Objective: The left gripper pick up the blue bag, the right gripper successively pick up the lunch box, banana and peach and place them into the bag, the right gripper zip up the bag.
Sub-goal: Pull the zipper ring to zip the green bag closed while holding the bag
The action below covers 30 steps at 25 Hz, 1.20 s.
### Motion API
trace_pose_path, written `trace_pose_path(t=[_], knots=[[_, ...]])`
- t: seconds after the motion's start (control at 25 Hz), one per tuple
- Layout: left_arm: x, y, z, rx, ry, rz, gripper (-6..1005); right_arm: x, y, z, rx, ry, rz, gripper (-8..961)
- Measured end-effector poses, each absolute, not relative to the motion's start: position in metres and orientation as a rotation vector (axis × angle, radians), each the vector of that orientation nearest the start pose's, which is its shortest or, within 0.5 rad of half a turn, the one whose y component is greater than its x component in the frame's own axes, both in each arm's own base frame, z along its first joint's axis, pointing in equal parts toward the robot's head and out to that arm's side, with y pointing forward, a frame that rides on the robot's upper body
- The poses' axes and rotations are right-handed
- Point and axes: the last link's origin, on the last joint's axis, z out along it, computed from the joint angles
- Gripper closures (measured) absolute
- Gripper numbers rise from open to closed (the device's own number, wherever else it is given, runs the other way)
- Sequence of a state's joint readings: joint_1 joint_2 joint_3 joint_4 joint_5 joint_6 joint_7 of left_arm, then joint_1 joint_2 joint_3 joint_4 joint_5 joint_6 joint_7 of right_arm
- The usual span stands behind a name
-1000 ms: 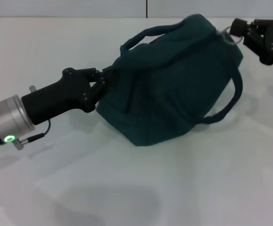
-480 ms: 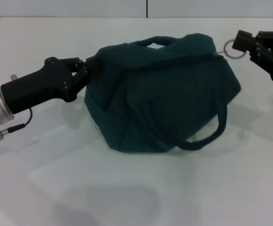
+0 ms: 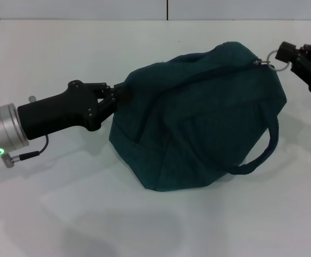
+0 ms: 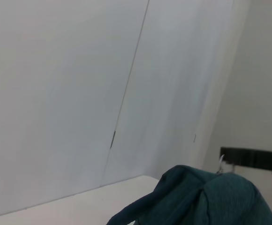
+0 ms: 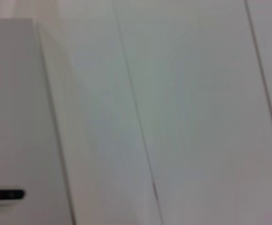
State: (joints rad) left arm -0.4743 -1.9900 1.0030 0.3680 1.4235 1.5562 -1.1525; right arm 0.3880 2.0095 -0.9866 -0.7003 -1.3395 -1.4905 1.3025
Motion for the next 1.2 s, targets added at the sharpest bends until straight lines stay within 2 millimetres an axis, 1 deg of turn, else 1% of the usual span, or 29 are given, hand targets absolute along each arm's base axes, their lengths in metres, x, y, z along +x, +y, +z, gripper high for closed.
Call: trace_pose_path(t=[0.24,0.52,0.76,0.96,1.04,1.2], knots=[[-0.265,0.313,-0.004,-2.567,-0.595,-1.081,949,0.265,0.338,0.040,-2.356,0.549,1.020,941],[-0.262,0.311,-0.005,-2.582,-0.596,-1.094,950,0.276,0.341,0.035,-2.312,0.577,0.955,941],[-0.260,0.313,-0.004,-2.567,-0.609,-1.121,885,0.278,0.341,0.031,-2.309,0.581,0.955,941],[-0.252,0.322,0.001,-2.555,-0.663,-1.162,832,0.267,0.335,0.033,-2.335,0.519,1.049,942],[-0.248,0.327,0.007,-2.551,-0.685,-1.174,810,0.262,0.332,0.035,-2.337,0.489,1.093,942],[-0.243,0.337,0.032,-2.506,-0.676,-1.192,655,0.260,0.330,0.036,-2.341,0.464,1.114,941]])
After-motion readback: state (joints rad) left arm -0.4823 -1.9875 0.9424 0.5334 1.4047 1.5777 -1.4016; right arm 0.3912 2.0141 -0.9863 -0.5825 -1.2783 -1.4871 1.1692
